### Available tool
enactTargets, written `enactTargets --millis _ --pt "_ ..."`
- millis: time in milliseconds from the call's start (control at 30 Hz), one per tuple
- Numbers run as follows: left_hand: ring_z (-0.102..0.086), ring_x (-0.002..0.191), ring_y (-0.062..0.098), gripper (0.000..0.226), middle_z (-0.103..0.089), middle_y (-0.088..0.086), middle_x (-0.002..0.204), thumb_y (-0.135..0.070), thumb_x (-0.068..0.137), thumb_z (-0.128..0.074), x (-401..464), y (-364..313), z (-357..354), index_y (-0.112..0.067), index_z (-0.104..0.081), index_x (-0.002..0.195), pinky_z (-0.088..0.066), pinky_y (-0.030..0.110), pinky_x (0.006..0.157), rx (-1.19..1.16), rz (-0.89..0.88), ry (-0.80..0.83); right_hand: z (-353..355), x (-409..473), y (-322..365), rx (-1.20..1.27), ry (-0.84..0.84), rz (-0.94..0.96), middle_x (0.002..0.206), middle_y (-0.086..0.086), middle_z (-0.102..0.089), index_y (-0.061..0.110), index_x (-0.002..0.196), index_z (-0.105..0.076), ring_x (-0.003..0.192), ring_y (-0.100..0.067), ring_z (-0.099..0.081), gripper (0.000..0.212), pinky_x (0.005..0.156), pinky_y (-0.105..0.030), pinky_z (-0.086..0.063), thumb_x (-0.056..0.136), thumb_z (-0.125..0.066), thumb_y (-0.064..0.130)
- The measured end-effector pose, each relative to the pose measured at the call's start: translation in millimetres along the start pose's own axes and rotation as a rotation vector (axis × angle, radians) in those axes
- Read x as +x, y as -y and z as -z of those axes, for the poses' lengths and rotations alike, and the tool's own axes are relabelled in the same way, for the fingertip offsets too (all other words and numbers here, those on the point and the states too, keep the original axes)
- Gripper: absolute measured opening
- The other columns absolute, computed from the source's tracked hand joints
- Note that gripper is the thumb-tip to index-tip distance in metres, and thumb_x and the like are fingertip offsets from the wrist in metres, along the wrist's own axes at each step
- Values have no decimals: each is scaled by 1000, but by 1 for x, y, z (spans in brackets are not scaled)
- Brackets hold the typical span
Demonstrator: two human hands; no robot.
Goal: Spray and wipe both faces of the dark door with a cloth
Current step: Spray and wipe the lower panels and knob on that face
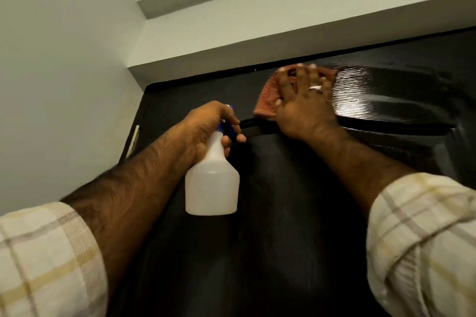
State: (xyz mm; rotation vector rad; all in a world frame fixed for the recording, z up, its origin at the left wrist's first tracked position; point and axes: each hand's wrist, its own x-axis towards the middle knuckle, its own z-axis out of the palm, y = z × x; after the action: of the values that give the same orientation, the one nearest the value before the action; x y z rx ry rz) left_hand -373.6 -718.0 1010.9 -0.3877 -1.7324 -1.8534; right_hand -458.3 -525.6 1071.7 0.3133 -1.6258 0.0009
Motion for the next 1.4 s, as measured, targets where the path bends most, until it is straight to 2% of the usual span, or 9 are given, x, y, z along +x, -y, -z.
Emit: enactTargets --millis 133,233,333,567,700,800,933,1233,1400 --pt "-55 49 15 23 -80 21 91 -8 80 -66 16 -1 37 -3 -70 102 -47 28 53 61 -25 -86 -27 -5 40 -30 70 276 180 -10 2 35 171 2 166 -34 5 70 133 -56 0 111 -31 50" --pt "-58 45 14 21 -80 24 96 -7 81 -65 36 1 69 -6 -69 102 -49 28 53 78 -28 -127 -32 12 48 -47 -50 144 180 -12 -8 31 172 -8 166 -36 -6 68 132 -55 -4 110 -28 48" --pt "-58 40 14 26 -80 22 100 -8 81 -65 55 1 103 -5 -71 106 -51 28 50 112 -11 -164 -42 41 85 -68 -23 -42 179 -19 2 25 172 -2 165 -43 4 70 130 -61 4 111 -28 49" --pt "-48 47 15 11 -78 25 94 -2 83 -61 74 1 184 -7 -60 93 -47 30 56 193 -75 -251 -84 75 212 -55 120 208 179 -18 9 30 172 5 164 -44 10 74 131 -63 7 111 -28 54" --pt "-52 44 16 53 -78 26 96 -5 66 -65 80 4 214 -1 -64 119 -49 31 51 240 -70 -262 -90 61 242 -81 207 495 180 -12 2 34 172 -1 166 -38 3 69 132 -59 5 112 -27 55" --pt "-53 43 16 54 -78 25 92 -5 65 -65 83 1 202 0 -63 119 -49 31 50 241 -60 -235 -81 53 217 -47 187 560 181 -4 -9 34 171 -13 166 -29 -7 62 134 -49 -2 113 -30 48" --pt "-48 38 14 20 -78 22 87 -6 75 -60 69 -15 142 -2 -68 93 -47 27 48 176 -67 -153 -45 58 136 -46 95 353 180 -3 -14 32 171 -19 166 -25 -12 62 133 -47 -8 111 -29 45" --pt "-51 42 10 21 -81 20 95 -7 81 -61 30 -44 -52 -4 -71 99 -49 27 48 40 -90 133 53 0 -92 -137 44 -9 181 0 -4 34 172 -6 167 -24 -4 64 133 -48 -3 113 -25 52" --pt "-46 45 10 9 -76 17 87 -6 83 -55 -3 -51 -156 -6 -64 85 -46 23 48 -48 -86 327 93 -40 -207 -107 -86 -244 178 -8 -21 26 171 -22 164 -31 -18 73 132 -53 -11 103 -24 53"
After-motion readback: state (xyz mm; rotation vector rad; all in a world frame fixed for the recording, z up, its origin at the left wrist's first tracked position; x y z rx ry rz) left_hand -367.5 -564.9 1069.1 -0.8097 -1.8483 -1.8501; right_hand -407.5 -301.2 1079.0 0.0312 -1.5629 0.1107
